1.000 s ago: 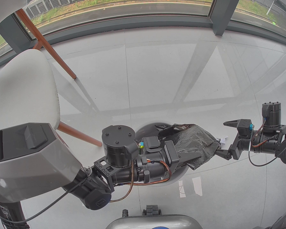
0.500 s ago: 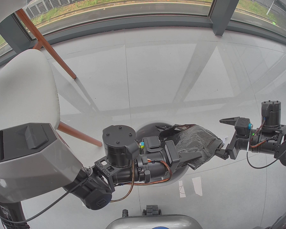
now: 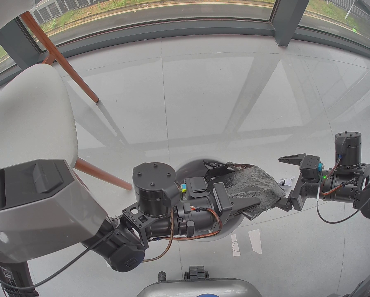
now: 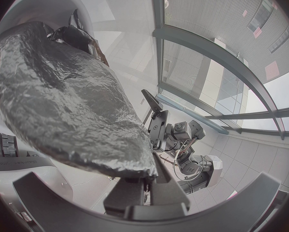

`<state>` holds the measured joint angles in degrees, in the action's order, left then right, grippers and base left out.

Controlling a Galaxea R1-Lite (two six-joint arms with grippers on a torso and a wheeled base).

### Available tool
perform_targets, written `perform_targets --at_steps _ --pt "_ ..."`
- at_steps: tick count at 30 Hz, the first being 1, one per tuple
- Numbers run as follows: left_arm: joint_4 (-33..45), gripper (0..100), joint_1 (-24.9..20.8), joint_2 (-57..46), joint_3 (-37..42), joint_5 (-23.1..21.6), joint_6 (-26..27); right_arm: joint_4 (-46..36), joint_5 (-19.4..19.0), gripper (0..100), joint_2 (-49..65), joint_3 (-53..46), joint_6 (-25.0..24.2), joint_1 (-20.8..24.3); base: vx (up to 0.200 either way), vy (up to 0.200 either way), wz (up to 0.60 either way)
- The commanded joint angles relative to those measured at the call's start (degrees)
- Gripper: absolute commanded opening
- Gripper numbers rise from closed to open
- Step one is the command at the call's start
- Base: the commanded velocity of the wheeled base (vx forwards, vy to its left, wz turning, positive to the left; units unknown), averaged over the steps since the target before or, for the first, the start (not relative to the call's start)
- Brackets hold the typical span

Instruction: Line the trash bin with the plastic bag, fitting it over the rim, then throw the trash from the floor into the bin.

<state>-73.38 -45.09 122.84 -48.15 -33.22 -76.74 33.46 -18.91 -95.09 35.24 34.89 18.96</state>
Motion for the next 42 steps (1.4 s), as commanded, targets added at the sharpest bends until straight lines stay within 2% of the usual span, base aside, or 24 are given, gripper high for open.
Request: perform_targets --at_steps 1,5,6,17,26,36,42 --pt "-0.01 0 0.09 0.03 -0.01 0.0 0.01 0.02 0.01 100 0.16 -0.09 0.0 0.03 0.0 0.0 0.0" --pt "-0.01 0 0.09 0.03 -0.01 0.0 0.01 0.02 0.01 100 0.16 -0.09 0.0 0.03 0.0 0.0 0.0" --pt "-0.01 0 0.09 0.11 -0.01 0.08 0.01 0.02 -0.08 0 0.08 0.0 -0.17 0.03 0.0 0.0 0.0" --pt "-0.01 0 0.09 0.2 0.52 0.35 0.36 0.02 -0.08 0 -0.01 -0.97 -0.96 0.2 0.0 0.0 0.0" --pt "-0.01 0 0.36 1.34 0.25 0.61 0.54 0.02 -0.34 0 0.69 -3.43 -1.32 3.46 0.0 0.0 0.0" --pt "-0.01 0 1.94 0.64 0.87 1.23 0.63 0.11 -0.34 0 0.69 -1.93 -6.5 5.13 0.0 0.0 0.0" --pt "-0.01 0 2.29 -0.15 0.78 1.67 0.63 0.11 -0.34 0 0.34 -0.17 -7.38 5.65 0.0 0.0 0.0"
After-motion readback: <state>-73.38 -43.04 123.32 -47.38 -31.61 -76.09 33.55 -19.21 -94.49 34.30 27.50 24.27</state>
